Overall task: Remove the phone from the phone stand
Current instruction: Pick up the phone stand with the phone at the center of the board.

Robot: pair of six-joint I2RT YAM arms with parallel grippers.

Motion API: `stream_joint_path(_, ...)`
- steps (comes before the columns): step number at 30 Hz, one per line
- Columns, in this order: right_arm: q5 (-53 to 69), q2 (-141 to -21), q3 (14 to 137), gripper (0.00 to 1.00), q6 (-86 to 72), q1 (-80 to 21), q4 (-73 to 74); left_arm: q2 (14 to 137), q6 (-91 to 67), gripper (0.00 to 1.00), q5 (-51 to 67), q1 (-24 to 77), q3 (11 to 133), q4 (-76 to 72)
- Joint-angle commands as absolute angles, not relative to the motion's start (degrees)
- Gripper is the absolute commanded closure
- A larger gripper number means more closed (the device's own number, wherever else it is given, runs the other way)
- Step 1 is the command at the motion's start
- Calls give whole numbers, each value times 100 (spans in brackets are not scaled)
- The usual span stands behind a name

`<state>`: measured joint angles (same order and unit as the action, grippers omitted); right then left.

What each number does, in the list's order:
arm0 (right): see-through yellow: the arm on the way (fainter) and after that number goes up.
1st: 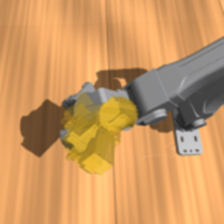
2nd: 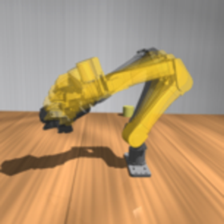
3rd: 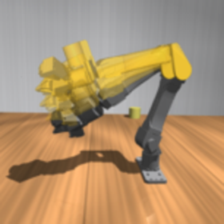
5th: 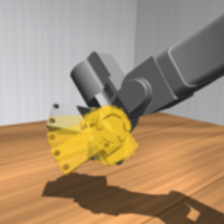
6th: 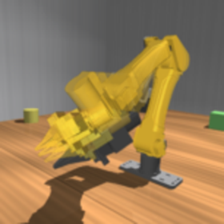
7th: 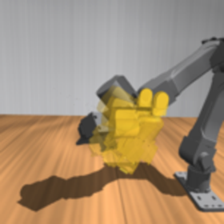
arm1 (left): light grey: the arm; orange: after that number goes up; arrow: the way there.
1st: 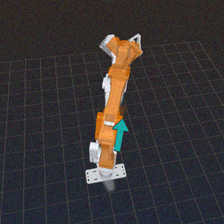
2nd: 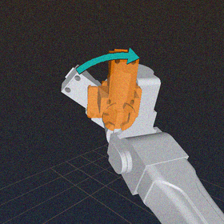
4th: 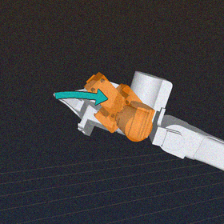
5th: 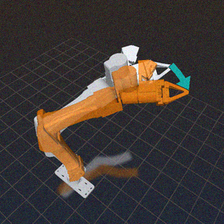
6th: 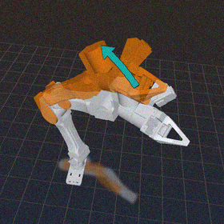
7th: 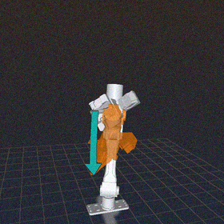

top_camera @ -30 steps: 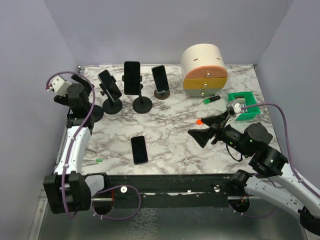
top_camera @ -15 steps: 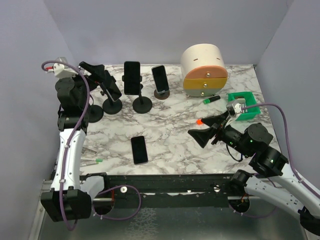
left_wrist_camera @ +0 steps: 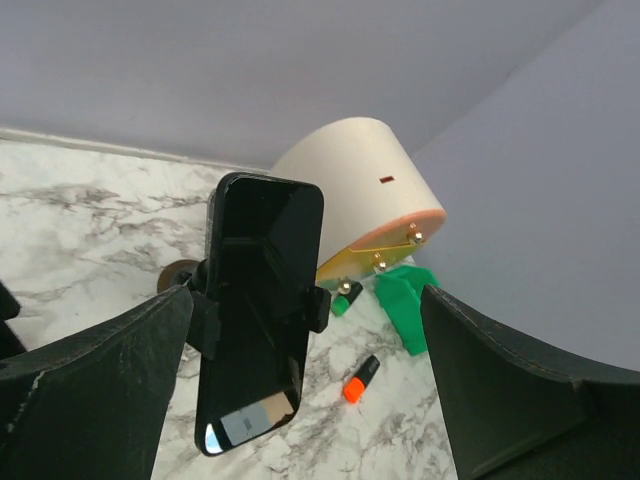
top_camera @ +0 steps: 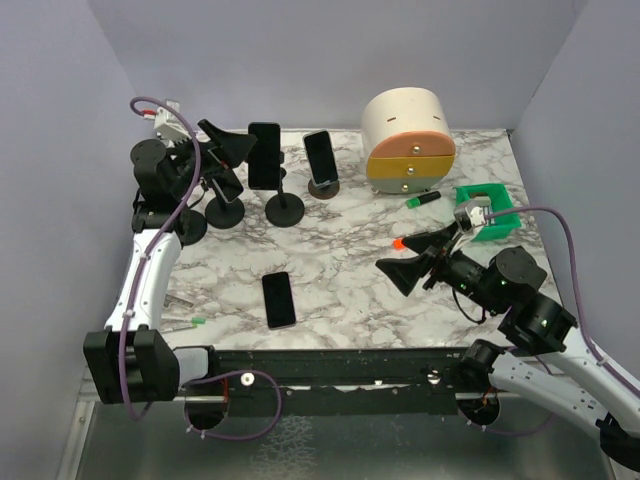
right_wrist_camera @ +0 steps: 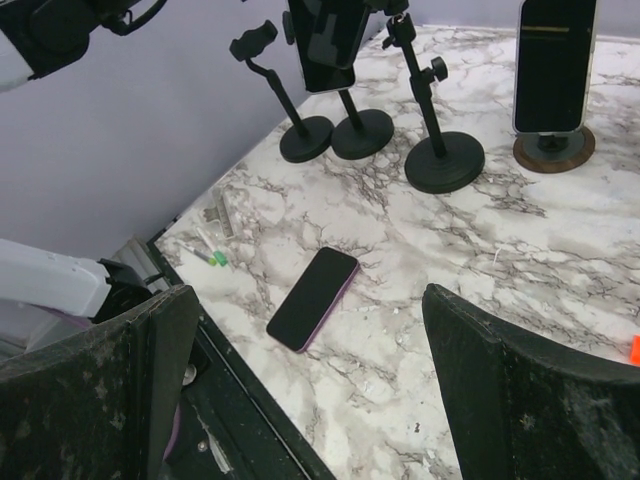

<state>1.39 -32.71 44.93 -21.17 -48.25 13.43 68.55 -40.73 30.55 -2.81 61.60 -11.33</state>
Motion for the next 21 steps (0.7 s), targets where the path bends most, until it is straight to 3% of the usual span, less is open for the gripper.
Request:
stream_joint_path(1,262,-3320,4473,2,-2221,-4828,1337,7413,-4250,5,3890,-217,6556,-1556)
stream_joint_path(15,323,-3426,4653,2,-2039,-4832,1398,8632,-3985,6,4636,-559,7390,-1595)
stream_joint_path(21,359,-3508,4771,2,-1829,-4828,1482,9175,-4456,7,5524,-732,7591,-2080)
